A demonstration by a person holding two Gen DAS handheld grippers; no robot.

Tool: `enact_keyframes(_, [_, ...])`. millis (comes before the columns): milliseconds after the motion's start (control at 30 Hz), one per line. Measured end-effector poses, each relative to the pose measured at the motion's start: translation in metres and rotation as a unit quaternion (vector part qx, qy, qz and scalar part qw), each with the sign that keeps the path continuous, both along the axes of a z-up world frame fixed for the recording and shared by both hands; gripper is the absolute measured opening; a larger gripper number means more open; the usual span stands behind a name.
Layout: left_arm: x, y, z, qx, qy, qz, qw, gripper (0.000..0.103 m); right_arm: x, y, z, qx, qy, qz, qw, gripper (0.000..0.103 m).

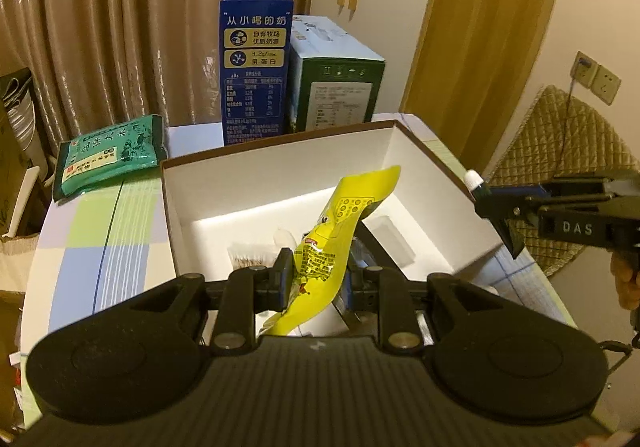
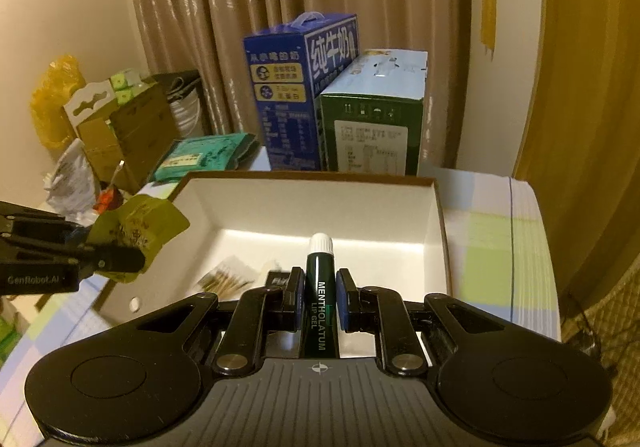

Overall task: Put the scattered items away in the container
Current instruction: 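Lift the yellow packet with the left gripper while the right carries the lip balm over the box, then release the yellow packet into the box while the right gripper drops the lip balm inside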

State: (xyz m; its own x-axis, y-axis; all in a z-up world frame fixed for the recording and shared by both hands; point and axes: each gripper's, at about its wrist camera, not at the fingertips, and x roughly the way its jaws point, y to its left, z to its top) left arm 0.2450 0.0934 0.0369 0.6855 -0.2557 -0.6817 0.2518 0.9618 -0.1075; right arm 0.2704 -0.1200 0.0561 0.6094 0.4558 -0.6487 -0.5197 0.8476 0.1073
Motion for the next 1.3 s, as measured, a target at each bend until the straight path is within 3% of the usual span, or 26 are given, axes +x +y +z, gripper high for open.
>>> enact_keyframes(500, [0.087,-0.002,-0.042,0.031,0.04,0.009,0.9987,0.02,0.088,0.023,-0.042,-0.051,0.022,0.004,0.998,0.013])
enact_keyframes(667, [0.125,-0.001,-0.063,0.057,0.056,0.016,0.9967,0.02,0.112,0.03,-0.057,-0.061,0.032,0.008,0.998,0.013])
enact_keyframes(1000, [0.171,-0.001,-0.105,0.099,0.099,0.03,0.9897,0.02,0.134,0.037,-0.083,-0.087,0.047,0.012,0.995,0.013])
enact_keyframes(1300, [0.186,0.0,-0.115,0.106,0.105,0.043,0.988,0.021,0.143,0.038,-0.09,-0.102,0.044,0.013,0.994,0.013])
